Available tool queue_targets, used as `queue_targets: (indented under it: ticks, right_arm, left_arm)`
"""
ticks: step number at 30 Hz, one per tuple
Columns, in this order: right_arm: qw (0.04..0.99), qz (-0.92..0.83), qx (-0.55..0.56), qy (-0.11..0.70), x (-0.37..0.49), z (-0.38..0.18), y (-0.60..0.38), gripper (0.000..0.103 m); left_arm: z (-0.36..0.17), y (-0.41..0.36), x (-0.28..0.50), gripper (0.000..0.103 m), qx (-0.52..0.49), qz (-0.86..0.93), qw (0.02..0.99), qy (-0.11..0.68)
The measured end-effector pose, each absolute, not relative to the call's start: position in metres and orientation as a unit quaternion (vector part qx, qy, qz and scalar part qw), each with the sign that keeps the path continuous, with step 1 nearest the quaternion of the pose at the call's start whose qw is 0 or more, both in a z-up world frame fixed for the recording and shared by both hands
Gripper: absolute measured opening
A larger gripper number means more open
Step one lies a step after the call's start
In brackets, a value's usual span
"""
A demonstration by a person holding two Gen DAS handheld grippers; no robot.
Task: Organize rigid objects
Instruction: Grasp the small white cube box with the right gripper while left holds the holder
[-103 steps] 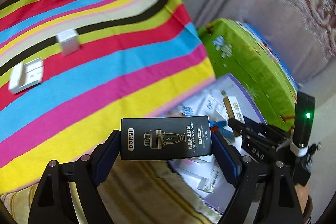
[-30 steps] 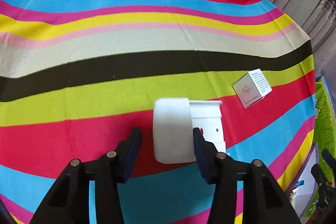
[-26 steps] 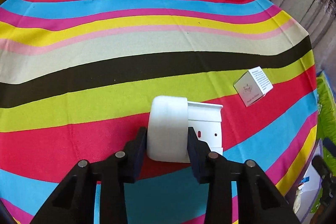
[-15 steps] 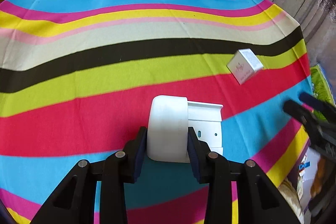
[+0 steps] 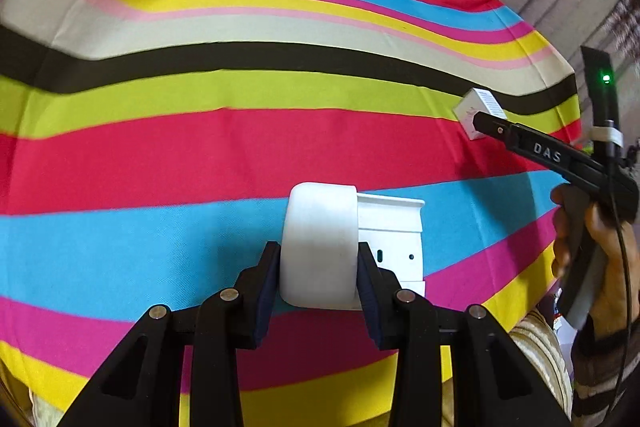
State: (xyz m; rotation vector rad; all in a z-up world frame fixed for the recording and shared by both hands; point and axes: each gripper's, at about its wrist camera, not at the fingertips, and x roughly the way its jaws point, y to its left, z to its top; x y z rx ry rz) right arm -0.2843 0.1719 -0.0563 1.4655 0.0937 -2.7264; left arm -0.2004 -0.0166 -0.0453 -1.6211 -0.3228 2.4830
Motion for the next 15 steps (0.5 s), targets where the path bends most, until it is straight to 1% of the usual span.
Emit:
queue_targets:
  ticks: [9, 10, 11, 12, 13, 15]
  right_arm:
    - [0.03, -0.876, 0.481, 0.032, -0.304, -0.068, 0.171, 0.082]
    - [0.029, -0.875, 0.482, 0.033, -0.305, -0.069, 0.17, 0.078]
    - [0.032, -0.873, 0.485, 0.032, -0.307, -0.07, 0.169, 0.068]
    - [0.035, -0.871, 0.489, 0.031, -0.306, -0.071, 0.168, 0.062]
    - [0.04, -0.866, 0.497, 0.031, -0.306, -0.073, 0.166, 0.047]
    - [0.042, -0.866, 0.497, 0.043, -0.303, -0.074, 0.159, 0.046]
  left_arm:
    - [-0.044, -0.027, -0.184, 0.038, -0.541, 0.831, 0.07, -0.112]
    - [-0.043, -0.027, -0.184, 0.038, -0.541, 0.831, 0.069, -0.11]
    - [-0.045, -0.028, -0.185, 0.038, -0.54, 0.832, 0.069, -0.108]
    - [-0.044, -0.028, -0.184, 0.038, -0.54, 0.832, 0.068, -0.106]
    - [-0.045, -0.026, -0.184, 0.038, -0.539, 0.833, 0.067, -0.102]
    - [-0.044, -0.027, -0.182, 0.038, -0.538, 0.835, 0.066, -0.097]
